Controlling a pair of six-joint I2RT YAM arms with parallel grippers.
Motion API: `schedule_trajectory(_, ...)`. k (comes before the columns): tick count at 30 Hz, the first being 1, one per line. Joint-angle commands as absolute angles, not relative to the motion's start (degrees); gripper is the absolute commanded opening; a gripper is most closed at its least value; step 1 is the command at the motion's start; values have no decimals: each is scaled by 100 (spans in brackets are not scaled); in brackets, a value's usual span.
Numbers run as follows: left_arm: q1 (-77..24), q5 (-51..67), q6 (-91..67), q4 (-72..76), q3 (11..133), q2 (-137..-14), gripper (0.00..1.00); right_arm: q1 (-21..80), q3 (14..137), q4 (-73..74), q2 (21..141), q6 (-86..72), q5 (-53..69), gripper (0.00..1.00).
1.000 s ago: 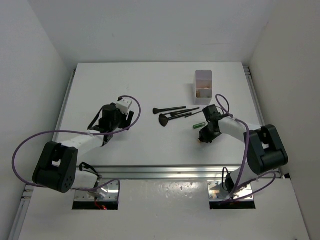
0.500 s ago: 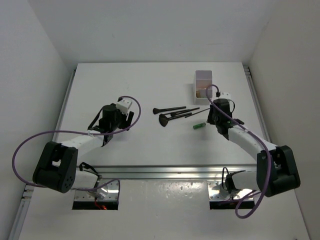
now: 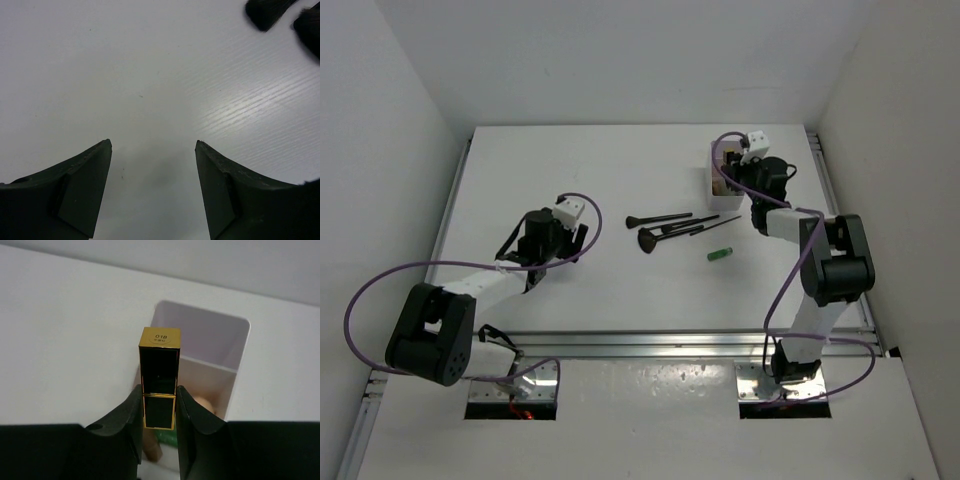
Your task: Organize the makeup
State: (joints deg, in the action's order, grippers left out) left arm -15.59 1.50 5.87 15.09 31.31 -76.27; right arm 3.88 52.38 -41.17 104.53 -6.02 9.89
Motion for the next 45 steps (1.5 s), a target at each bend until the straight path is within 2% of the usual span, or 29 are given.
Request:
schedule_trajectory(1,-1503,141,642,1468,3305,-7532,74,326,5616,-4904,10625,-413,1617,0)
schedule_trajectory(15,-1441,88,694,1345,3656,-7849,74,237,4536,-5669,10415,-475,1521,0)
schedule_trajectory(32,-1441,141,747,1178,3832,-8033,74,246,4869,-5607,10968,-378,1169,0)
schedule_trajectory(34,-1441,141,747,1178,3832,-8033,74,237,4773,-5625,11021,-404,1011,13)
schedule_trajectory(38,-1441,141,747,1178,3832,-8033,74,246,4562,-5801,10951,-501,984,27)
schedule_trajectory(42,-1441,193,747,1178,3832,-8033,74,255,4500,-5810,10741,-422,932,54)
schedule_trajectory(45,-1441,246,747,1230,3832,-8086,74,255,4474,-5809,10539,-334,888,61)
